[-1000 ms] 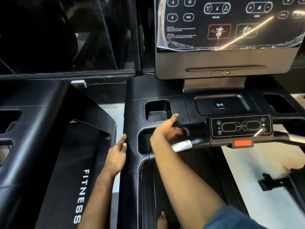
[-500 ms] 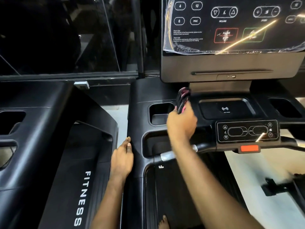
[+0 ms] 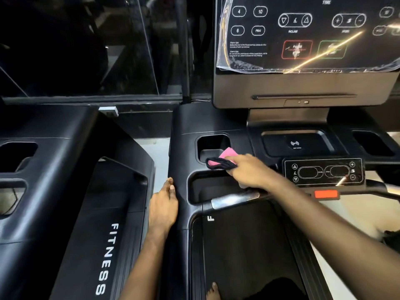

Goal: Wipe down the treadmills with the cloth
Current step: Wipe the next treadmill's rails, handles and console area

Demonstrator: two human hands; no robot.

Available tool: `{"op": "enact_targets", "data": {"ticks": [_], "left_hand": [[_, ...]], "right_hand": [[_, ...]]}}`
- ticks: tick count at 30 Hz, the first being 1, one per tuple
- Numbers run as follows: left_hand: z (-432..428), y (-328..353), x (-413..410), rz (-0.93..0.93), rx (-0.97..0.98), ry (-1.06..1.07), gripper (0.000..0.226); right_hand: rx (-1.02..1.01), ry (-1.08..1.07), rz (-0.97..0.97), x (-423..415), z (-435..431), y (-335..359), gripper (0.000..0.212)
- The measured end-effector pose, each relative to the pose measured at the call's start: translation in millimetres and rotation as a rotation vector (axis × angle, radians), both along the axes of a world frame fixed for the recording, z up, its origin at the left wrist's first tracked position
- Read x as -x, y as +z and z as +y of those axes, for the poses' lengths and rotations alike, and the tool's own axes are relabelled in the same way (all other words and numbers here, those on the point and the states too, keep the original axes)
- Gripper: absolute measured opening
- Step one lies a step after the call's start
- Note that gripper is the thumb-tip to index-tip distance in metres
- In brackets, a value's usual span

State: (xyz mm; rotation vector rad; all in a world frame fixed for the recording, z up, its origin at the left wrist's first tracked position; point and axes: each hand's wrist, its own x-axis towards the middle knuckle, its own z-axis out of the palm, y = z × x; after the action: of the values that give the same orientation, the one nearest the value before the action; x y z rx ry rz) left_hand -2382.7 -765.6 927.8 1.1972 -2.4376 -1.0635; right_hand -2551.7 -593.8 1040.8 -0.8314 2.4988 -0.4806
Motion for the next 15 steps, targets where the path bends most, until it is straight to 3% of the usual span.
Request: {"op": "enact_targets", "data": {"ticks": [2,4,6,12,15], "left_hand": [[-1,2,2,0.014,0.0,0.016,0.039],[-5,6,6,-0.002,0.016,0.024,0.036],[-13,8,7,-0.04,0.03,0.005,0.035],[-26,6,3,-0.043,-0.016,-0.063,0.035],[-23,5,5,-0.04,-0.006,-0.059,0.036]], "right_hand": [[-0.01,0.221,0.024,-13,9,16,0.036],[-0.227,0.534,0.022,-44,11,8,0.061],[-0.474,0.685,-0.021,-74,11,-15,0.084],[-0.367,0.567,0.352,-85,-16,-43,0.085],[-0.357,0.538,0.322,-78,-33,-51,0.061]]}}
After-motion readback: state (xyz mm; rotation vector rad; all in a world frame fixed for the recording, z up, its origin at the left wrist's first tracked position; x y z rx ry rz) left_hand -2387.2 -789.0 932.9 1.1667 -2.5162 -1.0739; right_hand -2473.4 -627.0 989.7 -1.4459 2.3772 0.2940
